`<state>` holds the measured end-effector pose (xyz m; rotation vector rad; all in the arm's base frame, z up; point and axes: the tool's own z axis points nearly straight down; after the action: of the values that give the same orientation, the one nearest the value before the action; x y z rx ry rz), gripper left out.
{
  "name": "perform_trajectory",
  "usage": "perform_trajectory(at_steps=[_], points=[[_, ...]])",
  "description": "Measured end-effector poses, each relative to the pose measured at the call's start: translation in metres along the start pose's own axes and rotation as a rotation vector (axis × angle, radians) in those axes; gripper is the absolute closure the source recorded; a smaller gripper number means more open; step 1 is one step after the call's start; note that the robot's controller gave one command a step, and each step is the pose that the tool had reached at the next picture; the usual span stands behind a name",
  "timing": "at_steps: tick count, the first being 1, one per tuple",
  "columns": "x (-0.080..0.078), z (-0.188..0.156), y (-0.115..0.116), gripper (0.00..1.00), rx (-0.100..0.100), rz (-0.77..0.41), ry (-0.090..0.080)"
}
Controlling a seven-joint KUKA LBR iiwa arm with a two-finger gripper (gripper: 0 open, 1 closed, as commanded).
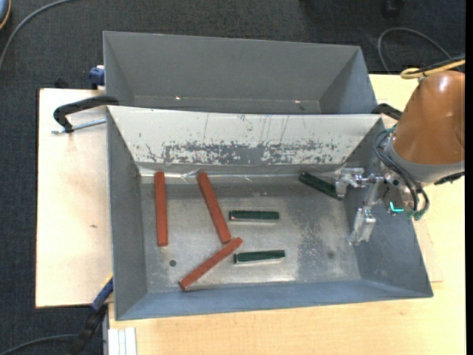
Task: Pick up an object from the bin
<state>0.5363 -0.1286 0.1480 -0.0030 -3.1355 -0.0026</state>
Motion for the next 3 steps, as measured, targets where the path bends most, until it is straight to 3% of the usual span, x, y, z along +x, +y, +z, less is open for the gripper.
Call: perform_trajectory(at_steps=[1,2,3], points=[[0.044,0.082,0.069,0.00,-0.004,-0.048,0.003],[0.006,0.075,0.157,0.00,-0.002,0.259,-0.011],[0.006,0.075,0.157,1.00,0.000,0.259,-0.011]])
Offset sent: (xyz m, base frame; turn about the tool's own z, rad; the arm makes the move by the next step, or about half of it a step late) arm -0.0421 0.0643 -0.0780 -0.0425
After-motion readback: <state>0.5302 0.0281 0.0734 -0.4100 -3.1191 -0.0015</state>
